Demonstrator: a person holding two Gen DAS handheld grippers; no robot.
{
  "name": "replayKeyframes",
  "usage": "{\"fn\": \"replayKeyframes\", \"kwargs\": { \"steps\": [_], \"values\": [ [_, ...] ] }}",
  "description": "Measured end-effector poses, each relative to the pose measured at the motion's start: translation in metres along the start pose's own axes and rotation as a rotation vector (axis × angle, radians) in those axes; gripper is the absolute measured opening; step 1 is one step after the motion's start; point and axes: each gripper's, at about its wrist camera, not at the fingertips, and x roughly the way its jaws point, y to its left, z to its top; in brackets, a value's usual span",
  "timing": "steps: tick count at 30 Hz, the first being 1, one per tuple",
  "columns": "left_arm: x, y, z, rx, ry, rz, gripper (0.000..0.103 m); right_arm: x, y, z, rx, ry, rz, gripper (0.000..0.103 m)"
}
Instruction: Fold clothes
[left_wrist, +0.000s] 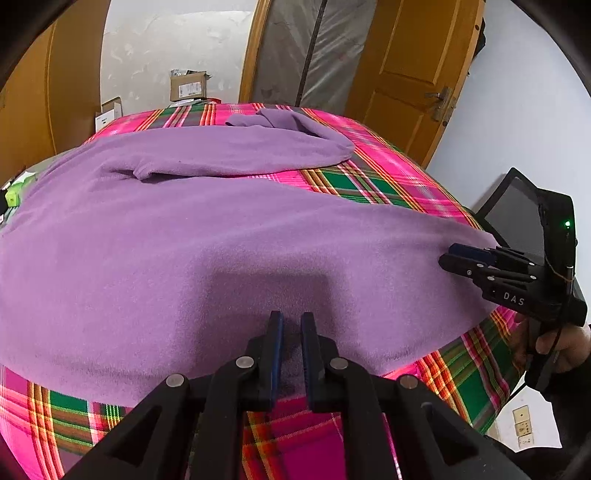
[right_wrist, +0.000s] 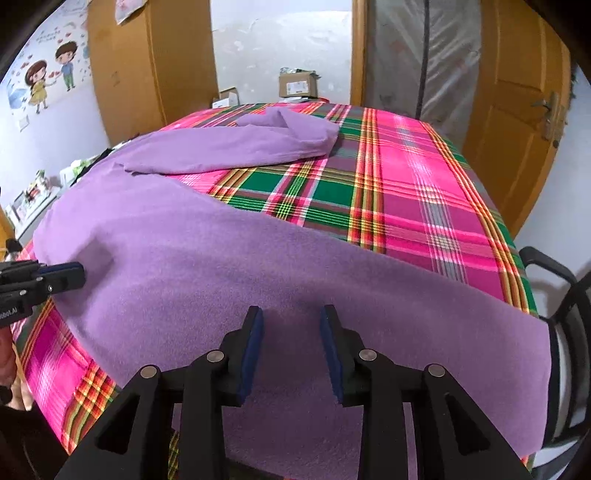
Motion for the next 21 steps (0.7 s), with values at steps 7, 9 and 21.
{"fn": "replayKeyframes", "kwargs": {
  "steps": [7, 9, 21],
  "values": [
    [-0.001, 0.001, -0.002, 0.007, -0.019, -0.003, 0.009, -0.007, 0.006, -0.005, -0.012, 0.033, -0.043, 0.034],
    [-0.001, 0.0, -0.003, 0.012, -0.02, -0.002, 0.009, -0.01, 0.008, -0.006, -0.011, 0.045, -0.06, 0.034],
    [0.0, -0.001, -0.002, 0.023, -0.017, 0.007, 0.009, -0.027, 0.003, -0.029, 0.02, 0.015, -0.009, 0.034]
  ]
}}
